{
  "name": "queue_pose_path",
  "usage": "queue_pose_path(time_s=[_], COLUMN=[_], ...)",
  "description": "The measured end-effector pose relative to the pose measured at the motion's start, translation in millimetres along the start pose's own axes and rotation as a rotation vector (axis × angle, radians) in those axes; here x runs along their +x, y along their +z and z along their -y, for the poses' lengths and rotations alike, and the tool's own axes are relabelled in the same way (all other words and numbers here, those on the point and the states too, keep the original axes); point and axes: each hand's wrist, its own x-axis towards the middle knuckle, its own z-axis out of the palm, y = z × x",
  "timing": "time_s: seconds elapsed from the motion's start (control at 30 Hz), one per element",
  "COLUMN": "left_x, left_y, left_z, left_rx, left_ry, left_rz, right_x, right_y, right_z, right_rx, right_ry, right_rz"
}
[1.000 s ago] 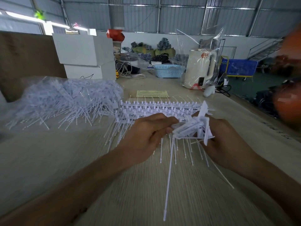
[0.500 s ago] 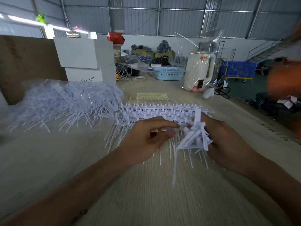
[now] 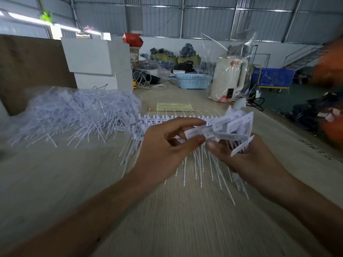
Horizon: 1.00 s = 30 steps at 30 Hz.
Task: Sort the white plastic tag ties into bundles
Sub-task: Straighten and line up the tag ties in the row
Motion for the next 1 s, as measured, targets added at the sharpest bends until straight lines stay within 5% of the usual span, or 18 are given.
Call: queue_pose_path(time_s=[0.33, 0.5, 0.63, 0.8, 1.0], left_x=[-1.0, -0.5, -8.6, -20.9, -25.5], left_y=[2.3, -1.9, 6.3, 23.9, 31.6], left_z=[-10.6, -1.0, 13.0, 13.9, 13.5], left_rx=[-0.131, -0.11, 0.051, 0.116, -0.003], left_ry=[0.051, -0.06, -0.217, -0.218, -0.265], left_rz=[0.145, 0.167, 0.271, 0.466, 0.599], right_x=[-1.7, -0.7, 4.7, 4.4, 6.8], right_y=[-1.0, -4.8, -8.1, -3.7, 3.9], right_z=[-9.7, -13.8, -19.5, -17.0, -12.3], right_rx=[-0.048, 0.179, 0.085, 0.405, 0.718], right_ry=[0.169, 0.243, 0.253, 0.19, 0.229], right_rz=[-0.046, -0.109, -0.178, -0.13, -0.276])
